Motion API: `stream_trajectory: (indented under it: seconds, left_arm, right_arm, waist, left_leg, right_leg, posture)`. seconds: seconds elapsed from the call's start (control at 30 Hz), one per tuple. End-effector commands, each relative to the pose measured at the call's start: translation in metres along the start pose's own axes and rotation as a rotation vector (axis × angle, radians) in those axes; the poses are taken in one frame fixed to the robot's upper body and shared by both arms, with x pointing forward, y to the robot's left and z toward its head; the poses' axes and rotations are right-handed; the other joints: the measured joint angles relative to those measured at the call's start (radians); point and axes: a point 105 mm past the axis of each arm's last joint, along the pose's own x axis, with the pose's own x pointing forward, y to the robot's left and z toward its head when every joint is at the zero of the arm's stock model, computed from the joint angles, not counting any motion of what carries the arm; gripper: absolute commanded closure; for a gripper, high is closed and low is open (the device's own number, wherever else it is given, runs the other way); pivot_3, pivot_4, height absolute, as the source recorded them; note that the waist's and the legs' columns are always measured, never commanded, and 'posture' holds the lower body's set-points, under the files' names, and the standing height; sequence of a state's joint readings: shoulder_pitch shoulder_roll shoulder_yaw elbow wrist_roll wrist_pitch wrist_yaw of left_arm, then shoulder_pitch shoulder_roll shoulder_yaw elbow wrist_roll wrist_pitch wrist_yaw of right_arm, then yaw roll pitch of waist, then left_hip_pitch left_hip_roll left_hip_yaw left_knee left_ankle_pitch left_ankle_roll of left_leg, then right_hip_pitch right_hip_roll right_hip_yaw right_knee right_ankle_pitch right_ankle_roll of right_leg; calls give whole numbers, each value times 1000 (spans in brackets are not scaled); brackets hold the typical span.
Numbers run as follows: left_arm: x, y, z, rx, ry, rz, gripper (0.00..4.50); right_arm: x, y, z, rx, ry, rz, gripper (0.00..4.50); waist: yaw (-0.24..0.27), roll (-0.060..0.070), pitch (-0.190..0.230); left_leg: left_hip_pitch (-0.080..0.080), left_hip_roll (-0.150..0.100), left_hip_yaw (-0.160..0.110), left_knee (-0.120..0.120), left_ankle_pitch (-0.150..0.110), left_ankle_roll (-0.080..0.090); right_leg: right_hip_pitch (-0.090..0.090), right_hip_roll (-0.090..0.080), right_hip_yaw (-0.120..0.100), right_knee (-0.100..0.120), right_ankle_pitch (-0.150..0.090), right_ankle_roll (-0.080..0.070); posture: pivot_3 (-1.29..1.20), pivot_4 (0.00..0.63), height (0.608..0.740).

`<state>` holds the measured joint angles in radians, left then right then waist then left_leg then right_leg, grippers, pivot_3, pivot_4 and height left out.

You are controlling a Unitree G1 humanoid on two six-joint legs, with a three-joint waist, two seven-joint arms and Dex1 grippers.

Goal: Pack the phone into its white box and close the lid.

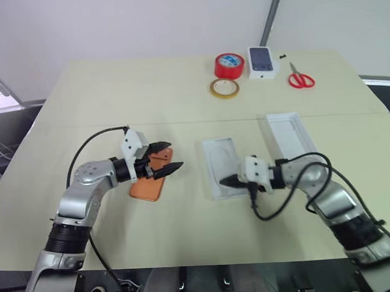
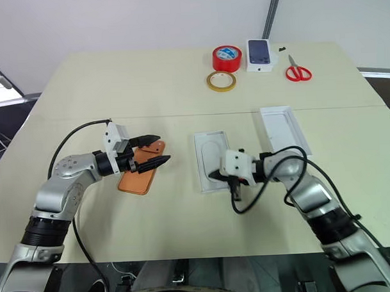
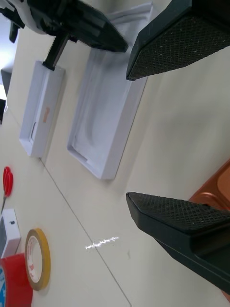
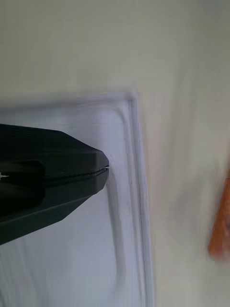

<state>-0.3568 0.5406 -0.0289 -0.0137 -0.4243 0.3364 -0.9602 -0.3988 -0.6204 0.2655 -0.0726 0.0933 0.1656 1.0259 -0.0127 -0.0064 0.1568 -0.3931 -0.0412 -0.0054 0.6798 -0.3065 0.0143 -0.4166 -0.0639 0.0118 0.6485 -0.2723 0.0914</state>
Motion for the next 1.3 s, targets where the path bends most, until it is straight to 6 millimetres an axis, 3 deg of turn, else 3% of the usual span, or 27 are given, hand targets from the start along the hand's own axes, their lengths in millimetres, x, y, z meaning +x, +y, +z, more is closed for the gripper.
stream_trajectory:
  seconds: [0.03, 0.13, 0.27, 0.4, 0.63, 0.8, 1.0, 1.13, 1.3]
  left_arm:
    - [-16, 19, 6, -46, 23, 61, 573]
    - [-34, 35, 4, -172, 67, 104, 573]
    - [-64, 56, -2, -345, 128, 163, 573]
    - [-79, 58, -14, -535, 205, 151, 573]
    - [-76, 49, -46, -748, 338, 124, 573]
    - [-72, 37, -62, -784, 417, 87, 573]
    - [-66, 9, -84, -849, 513, -7, 573]
    - [-52, -1, -82, -918, 478, -62, 573]
    - [-33, 0, -70, -979, 399, -86, 573]
  right_arm:
    - [-5, -33, 16, -53, -56, -175, 4485]
    - [-1, -39, 31, -34, -126, -210, 4485]
    - [21, -29, 55, 12, -204, -175, 4485]
    - [51, -17, 59, -10, -145, -114, 4485]
    - [102, 5, 57, 29, -11, 87, 4485]
    - [119, 14, 41, -24, 133, 159, 4485]
    - [131, 14, 42, -13, 132, 148, 4485]
    - [135, 16, 45, 1, 105, 142, 4485]
    - [135, 15, 45, 4, 103, 132, 4485]
  waist:
    - [1, 0, 0]
    - [0, 0, 0]
    - [-4, 0, 0]
    - [-4, 0, 0]
    - [-3, 0, 0]
    - [-3, 0, 0]
    - [-8, 6, -6]
    - [-8, 8, -11]
    - [-3, 13, -17]
  left_leg:
    - [0, 0, 0, 0, 0, 0]
    - [0, 0, 0, 0, 0, 0]
    - [-1, 0, 0, 0, 0, -1]
    - [-1, 0, 0, 0, 0, -1]
    - [-1, -1, 0, 1, 1, -1]
    - [-1, -1, 0, 1, 4, -7]
    - [1, -1, 0, 0, 3, -6]
    - [3, -1, 0, 0, 1, -2]
    - [5, -1, 0, 0, 0, -1]
  right_leg:
    - [0, 0, 0, 1, 0, 0]
    - [-1, 0, 0, 1, 0, 0]
    - [-2, 1, 0, 3, 0, 0]
    - [-3, 1, 0, 4, 0, 0]
    - [-4, 1, 0, 6, 0, 0]
    - [-4, 1, 0, 6, 0, 0]
    - [-3, 1, 0, 7, 0, 0]
    - [-2, 1, 0, 7, 0, 0]
    - [1, 0, 0, 7, 0, 0]
  posture:
    - [0, 150, 740]
    - [0, 150, 740]
    - [0, 150, 740]
    - [0, 150, 740]
    - [0, 150, 740]
    - [0, 150, 740]
    - [0, 150, 740]
    - [0, 150, 740]
    - [0, 150, 740]
